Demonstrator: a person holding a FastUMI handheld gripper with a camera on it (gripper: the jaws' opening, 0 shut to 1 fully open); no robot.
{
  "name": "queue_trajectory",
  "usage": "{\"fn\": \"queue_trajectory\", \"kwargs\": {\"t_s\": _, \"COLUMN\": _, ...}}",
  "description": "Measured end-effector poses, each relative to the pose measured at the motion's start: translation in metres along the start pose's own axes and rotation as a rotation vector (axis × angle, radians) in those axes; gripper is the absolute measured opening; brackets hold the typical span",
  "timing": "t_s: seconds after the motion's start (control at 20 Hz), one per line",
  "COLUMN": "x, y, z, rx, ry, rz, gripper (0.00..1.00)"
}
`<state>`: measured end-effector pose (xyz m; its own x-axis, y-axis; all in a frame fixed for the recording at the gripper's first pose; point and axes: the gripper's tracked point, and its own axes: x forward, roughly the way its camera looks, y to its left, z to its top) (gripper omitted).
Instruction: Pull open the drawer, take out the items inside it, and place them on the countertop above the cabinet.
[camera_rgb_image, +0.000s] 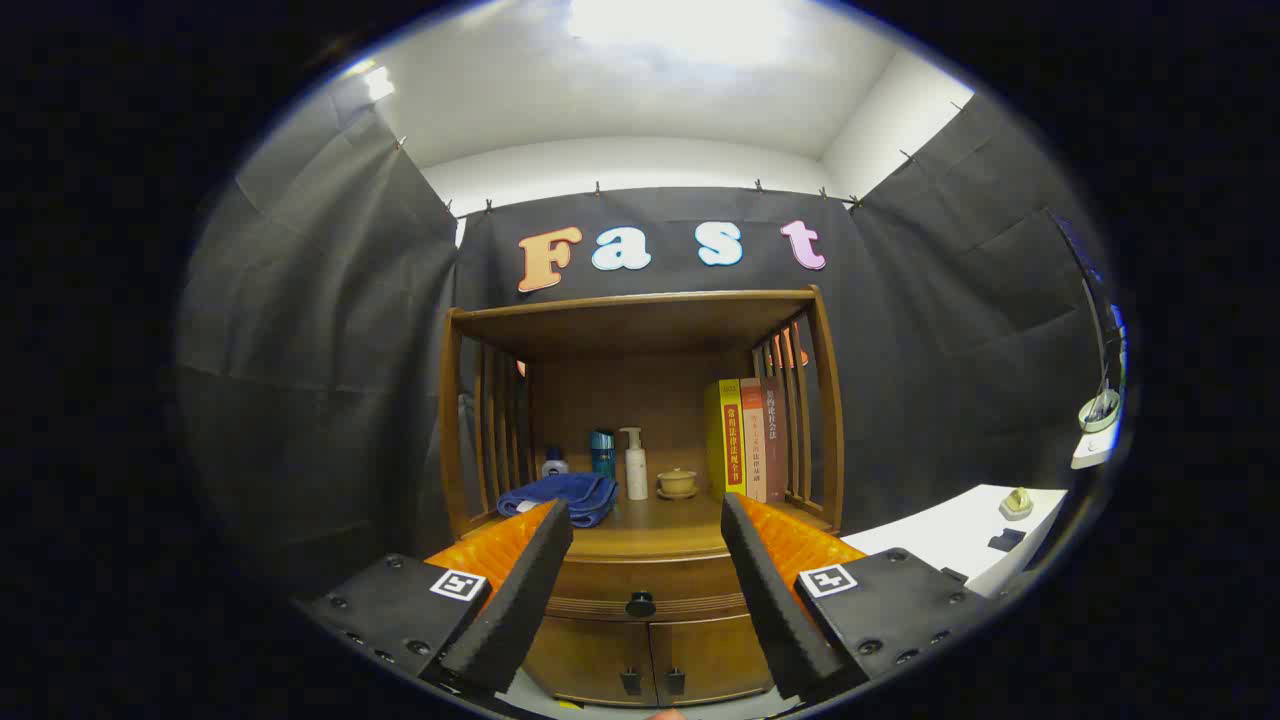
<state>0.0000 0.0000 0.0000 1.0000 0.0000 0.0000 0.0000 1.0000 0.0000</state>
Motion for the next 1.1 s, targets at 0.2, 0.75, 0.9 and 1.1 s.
{"fn": "queue_trajectory", "kwargs": {"t_s": 0.2, "x": 0.0, "y": 0.0, "z": 0.003, "rx": -0.01, "ry": -0.009, "rz": -0.004, "gripper": 0.98}}
{"fn": "queue_trajectory", "kwargs": {"t_s": 0.75, "x": 0.0, "y": -0.007, "z": 0.002, "rx": -0.006, "ry": 0.006, "rz": -0.019, "gripper": 0.98}}
{"fn": "queue_trajectory", "kwargs": {"t_s": 0.9, "x": 0.0, "y": -0.01, "z": 0.001, "rx": -0.002, "ry": 0.006, "rz": -0.026, "gripper": 0.98}}
{"fn": "queue_trajectory", "kwargs": {"t_s": 1.1, "x": 0.002, "y": -0.017, "z": 0.001, "rx": 0.001, "ry": 0.009, "rz": -0.04, "gripper": 0.98}}
